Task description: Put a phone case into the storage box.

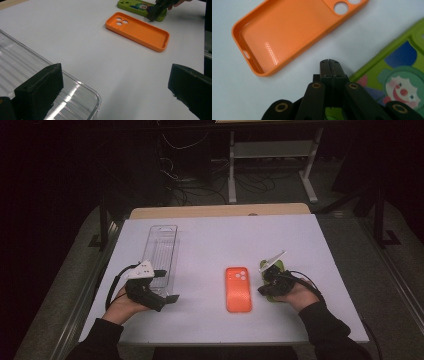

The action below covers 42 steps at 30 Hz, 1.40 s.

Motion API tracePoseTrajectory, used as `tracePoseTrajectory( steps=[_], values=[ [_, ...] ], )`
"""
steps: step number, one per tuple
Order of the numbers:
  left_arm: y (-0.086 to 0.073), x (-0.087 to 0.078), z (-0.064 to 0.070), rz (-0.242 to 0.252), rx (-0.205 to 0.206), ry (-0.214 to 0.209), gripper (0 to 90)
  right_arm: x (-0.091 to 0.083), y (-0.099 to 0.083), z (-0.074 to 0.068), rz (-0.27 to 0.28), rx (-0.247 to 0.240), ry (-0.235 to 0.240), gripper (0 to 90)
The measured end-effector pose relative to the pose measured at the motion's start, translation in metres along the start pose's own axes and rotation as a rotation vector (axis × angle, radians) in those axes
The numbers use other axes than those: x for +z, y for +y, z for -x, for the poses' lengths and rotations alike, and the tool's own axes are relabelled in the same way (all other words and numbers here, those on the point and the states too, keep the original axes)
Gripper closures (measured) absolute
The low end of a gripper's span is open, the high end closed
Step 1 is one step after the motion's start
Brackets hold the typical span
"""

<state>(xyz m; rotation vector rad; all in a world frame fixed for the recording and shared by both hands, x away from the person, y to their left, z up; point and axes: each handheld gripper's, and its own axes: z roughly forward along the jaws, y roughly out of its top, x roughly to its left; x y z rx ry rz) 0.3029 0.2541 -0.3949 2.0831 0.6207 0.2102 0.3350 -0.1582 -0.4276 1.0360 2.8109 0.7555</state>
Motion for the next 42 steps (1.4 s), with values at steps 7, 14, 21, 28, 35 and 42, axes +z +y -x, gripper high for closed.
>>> tracePoseTrajectory(
  steps=[7,14,21,28,35,42],
  values=[
    [0.0,0.0,0.001,0.004,-0.001,0.0,0.0,-0.008,-0.012,0.011,-0.001,0.038,-0.034,88.4],
    [0.0,0.001,0.001,0.006,-0.002,-0.002,0.0,-0.017,-0.022,0.023,-0.002,0.086,-0.054,88.4],
    [0.001,0.001,0.001,0.005,-0.001,-0.001,0.0,-0.024,-0.025,0.027,0.046,0.096,-0.024,88.2],
    [0.001,0.001,0.001,0.013,-0.003,-0.002,0.0,-0.04,-0.029,0.023,0.161,0.12,-0.003,65.2],
    [0.001,0.0,0.0,0.023,-0.003,-0.001,0.0,-0.051,-0.04,0.018,0.29,0.148,-0.006,22.3],
    [0.002,0.0,0.0,0.024,0.004,-0.005,0.0,-0.046,-0.058,0.004,0.348,0.091,0.013,0.0]
  ],
)
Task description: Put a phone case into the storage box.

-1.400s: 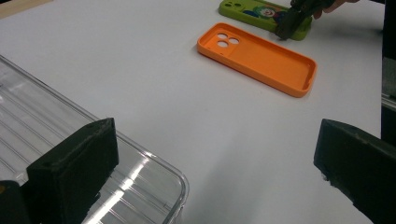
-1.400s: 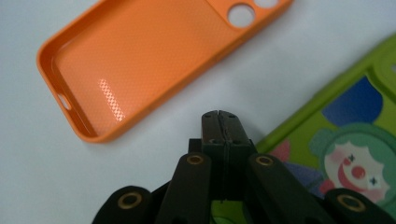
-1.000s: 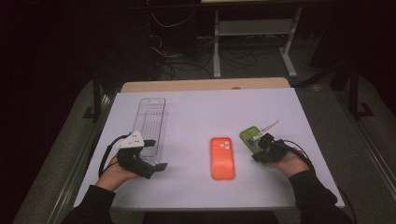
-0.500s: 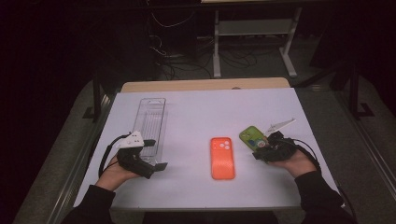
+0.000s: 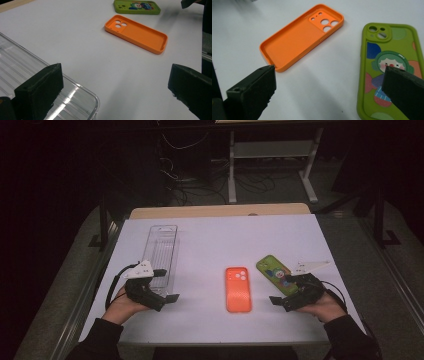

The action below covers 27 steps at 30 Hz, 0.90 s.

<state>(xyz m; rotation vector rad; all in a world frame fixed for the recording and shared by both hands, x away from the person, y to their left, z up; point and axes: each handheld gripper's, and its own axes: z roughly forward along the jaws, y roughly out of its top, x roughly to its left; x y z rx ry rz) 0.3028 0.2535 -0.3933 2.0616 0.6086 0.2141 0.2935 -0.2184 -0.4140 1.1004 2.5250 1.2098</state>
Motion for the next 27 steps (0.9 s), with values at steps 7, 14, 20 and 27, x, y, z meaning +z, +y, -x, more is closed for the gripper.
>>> tracePoseTrajectory(
  steps=[7,14,20,27],
  values=[
    [0.0,0.0,0.001,-0.006,0.001,0.001,0.0,0.002,-0.012,-0.009,0.024,-0.004,0.0,0.0],
    [0.0,0.0,0.001,-0.008,0.003,0.003,0.0,0.005,-0.013,-0.017,0.004,-0.032,0.012,0.0],
    [0.001,-0.001,0.0,-0.015,0.011,0.012,0.0,0.006,-0.008,-0.018,-0.001,-0.041,0.006,0.0],
    [-0.001,-0.004,-0.001,0.003,-0.006,0.007,0.0,0.008,0.005,-0.021,-0.018,-0.01,-0.001,0.0]
  ],
)
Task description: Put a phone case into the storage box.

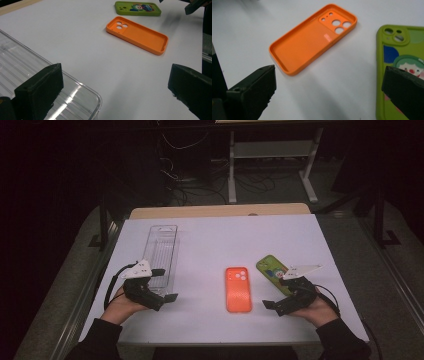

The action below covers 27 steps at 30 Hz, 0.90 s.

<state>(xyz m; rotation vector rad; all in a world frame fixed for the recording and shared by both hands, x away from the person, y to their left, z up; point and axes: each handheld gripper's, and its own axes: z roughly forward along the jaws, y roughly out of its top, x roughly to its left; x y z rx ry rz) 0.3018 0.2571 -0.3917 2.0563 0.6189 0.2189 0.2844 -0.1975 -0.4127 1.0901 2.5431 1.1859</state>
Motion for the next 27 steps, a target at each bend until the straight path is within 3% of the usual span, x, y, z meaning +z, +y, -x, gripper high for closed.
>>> tracePoseTrajectory(
  steps=[6,18,27],
  values=[
    [-0.001,0.001,0.001,-0.008,0.006,-0.001,0.0,-0.002,0.018,0.005,0.028,0.01,-0.037,0.0],
    [-0.001,0.003,0.001,-0.019,0.01,-0.002,0.0,-0.002,0.045,0.019,0.023,0.027,-0.03,0.0],
    [-0.001,-0.001,-0.001,-0.022,0.018,0.004,0.0,-0.002,0.066,0.029,0.027,0.013,-0.059,0.0]
  ],
)
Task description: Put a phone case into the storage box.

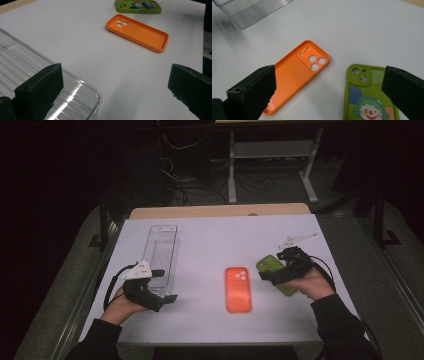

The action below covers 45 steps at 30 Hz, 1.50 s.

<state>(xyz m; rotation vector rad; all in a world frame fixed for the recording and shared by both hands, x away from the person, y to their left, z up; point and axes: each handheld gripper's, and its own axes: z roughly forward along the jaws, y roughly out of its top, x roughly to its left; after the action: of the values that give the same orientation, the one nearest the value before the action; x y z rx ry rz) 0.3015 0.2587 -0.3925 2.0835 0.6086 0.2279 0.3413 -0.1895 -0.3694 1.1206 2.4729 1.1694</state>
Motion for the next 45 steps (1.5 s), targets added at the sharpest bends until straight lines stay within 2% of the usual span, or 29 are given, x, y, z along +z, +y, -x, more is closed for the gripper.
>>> tracePoseTrajectory(
  steps=[4,5,13,19,21,25,26,28,30,36,39,45],
  values=[
    [0.0,0.001,-0.001,0.001,0.007,0.0,0.0,0.0,0.004,0.003,0.0,0.004,-0.006,0.0],
    [0.001,0.002,0.0,0.01,-0.007,-0.002,0.0,0.001,0.007,0.006,0.006,0.007,-0.018,0.0],
    [0.001,0.001,0.0,0.015,-0.026,-0.008,0.0,0.006,0.019,0.016,0.003,0.003,-0.056,0.0],
    [0.001,0.001,-0.001,0.01,-0.003,-0.008,0.0,0.011,0.03,0.021,0.01,0.006,-0.082,0.0],
    [0.001,0.002,0.0,0.025,-0.025,-0.01,0.0,0.01,0.031,0.023,0.004,0.005,-0.103,0.0],
    [0.001,0.001,0.0,0.023,-0.02,-0.009,0.0,0.009,0.028,0.026,-0.021,0.033,-0.128,0.0],
    [0.001,0.001,0.0,0.023,-0.021,-0.008,0.0,0.008,0.025,0.029,-0.037,0.029,-0.157,0.0],
    [0.001,0.002,0.0,0.023,-0.021,-0.008,0.0,0.007,0.021,0.032,-0.039,0.034,-0.161,0.0],
    [0.001,0.001,-0.001,0.01,-0.002,-0.007,0.0,0.006,0.016,0.034,-0.046,0.048,-0.17,0.0],
    [0.002,0.001,0.0,0.011,-0.007,-0.006,0.0,0.005,0.006,0.039,-0.074,0.076,-0.176,0.0],
    [0.002,0.0,0.0,0.013,-0.011,-0.005,0.0,0.005,0.003,0.04,-0.084,0.061,-0.184,0.0],
    [0.001,0.001,0.001,0.015,-0.014,-0.006,0.0,0.006,-0.005,0.039,-0.108,0.059,-0.179,0.0]
  ],
)
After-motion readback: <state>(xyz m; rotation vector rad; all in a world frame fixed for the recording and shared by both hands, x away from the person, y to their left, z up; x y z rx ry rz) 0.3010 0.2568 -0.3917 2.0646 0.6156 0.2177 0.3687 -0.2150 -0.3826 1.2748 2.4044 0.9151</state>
